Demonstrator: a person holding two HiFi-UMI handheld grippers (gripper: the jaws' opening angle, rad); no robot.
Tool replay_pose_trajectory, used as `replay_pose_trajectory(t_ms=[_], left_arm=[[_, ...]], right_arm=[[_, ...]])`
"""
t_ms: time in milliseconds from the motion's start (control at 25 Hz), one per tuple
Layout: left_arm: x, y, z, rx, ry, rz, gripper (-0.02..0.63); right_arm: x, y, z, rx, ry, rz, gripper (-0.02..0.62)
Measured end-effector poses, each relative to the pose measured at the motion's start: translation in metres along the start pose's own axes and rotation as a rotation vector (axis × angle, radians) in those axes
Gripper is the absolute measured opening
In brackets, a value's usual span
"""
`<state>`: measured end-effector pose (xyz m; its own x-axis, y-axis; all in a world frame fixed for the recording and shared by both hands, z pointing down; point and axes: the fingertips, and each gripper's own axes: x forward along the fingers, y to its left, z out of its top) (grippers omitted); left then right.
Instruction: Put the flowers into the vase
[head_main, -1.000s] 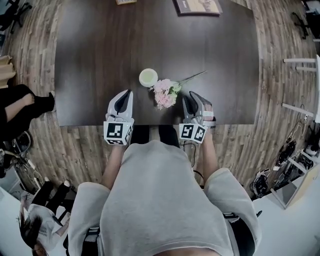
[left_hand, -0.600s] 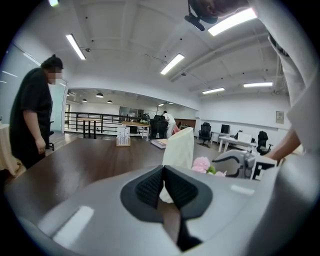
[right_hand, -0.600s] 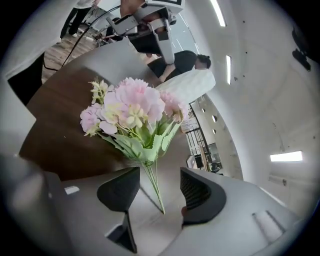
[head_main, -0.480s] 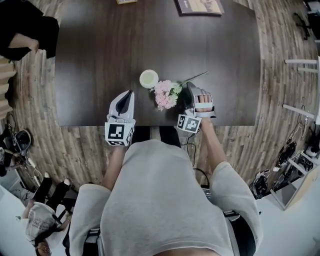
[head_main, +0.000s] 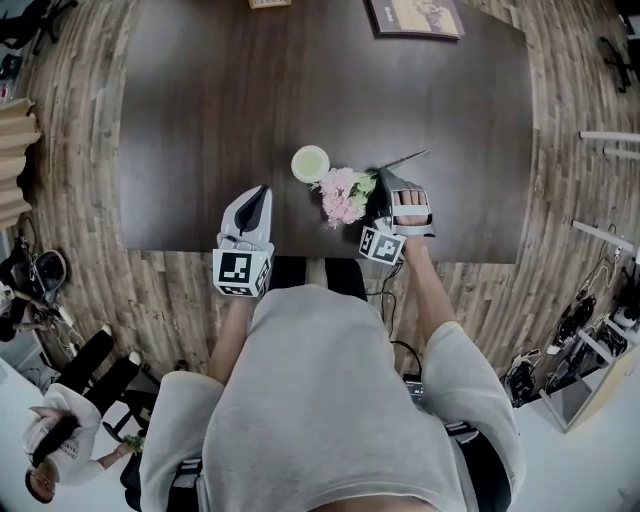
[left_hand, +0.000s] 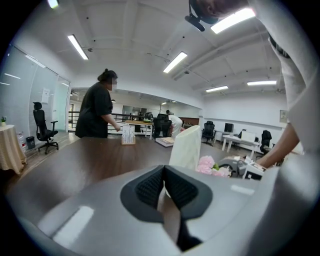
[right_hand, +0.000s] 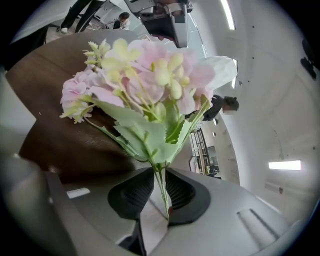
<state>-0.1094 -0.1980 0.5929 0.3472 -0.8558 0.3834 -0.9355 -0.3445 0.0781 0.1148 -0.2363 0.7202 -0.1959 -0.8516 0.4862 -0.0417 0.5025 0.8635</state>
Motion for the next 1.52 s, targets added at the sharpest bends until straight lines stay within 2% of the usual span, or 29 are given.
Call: replay_pose_trajectory(t_ms=[160,520,800,880,960,1200,1280,1360,1520], left_arm=[[0.000,0.004,0.003,0.004,-0.003,0.002,0.009],[0.005,-0.006,0.015,0.024,-0.029,-0.027,0.009],[0.005,-0.014,0.024,0.038,-0.047,-0.038,0.009],[0.007,-0.016,0.024,0.038,-0.049,-0.040,0.009],[0.009,-0.017,0.025,0.036,-0.053,-0.040,0.009],[0.013,-0.016,0.025,0.033,-0.054,-0.034,0.011],[0.015,-0.015,0.024,0.032,-0.054,-0.032,0.011],[0.017,-0.015,0.023,0.032,-0.052,-0.031,0.011],[0.018,-0.014,0.022,0.030,-0.054,-0.033,0.011]], right_arm=[[-0.003,-0.009,-0.003,0.002,0.006,-0.050,0.039],[-0.024,-0.036,-0.015,0.066,0.038,-0.119,0.028],[-0.048,-0.065,-0.024,0.270,0.008,-0.141,0.025],[-0.054,-0.075,-0.026,0.363,-0.007,-0.136,0.023],[-0.058,-0.088,-0.026,0.518,-0.027,-0.123,0.022],[-0.071,-0.147,-0.012,1.146,-0.174,-0.049,0.020],[-0.073,-0.167,-0.005,1.306,-0.244,-0.009,0.018],[-0.072,-0.179,0.002,1.375,-0.302,0.022,0.018],[-0.066,-0.179,0.010,1.396,-0.329,0.059,0.017]])
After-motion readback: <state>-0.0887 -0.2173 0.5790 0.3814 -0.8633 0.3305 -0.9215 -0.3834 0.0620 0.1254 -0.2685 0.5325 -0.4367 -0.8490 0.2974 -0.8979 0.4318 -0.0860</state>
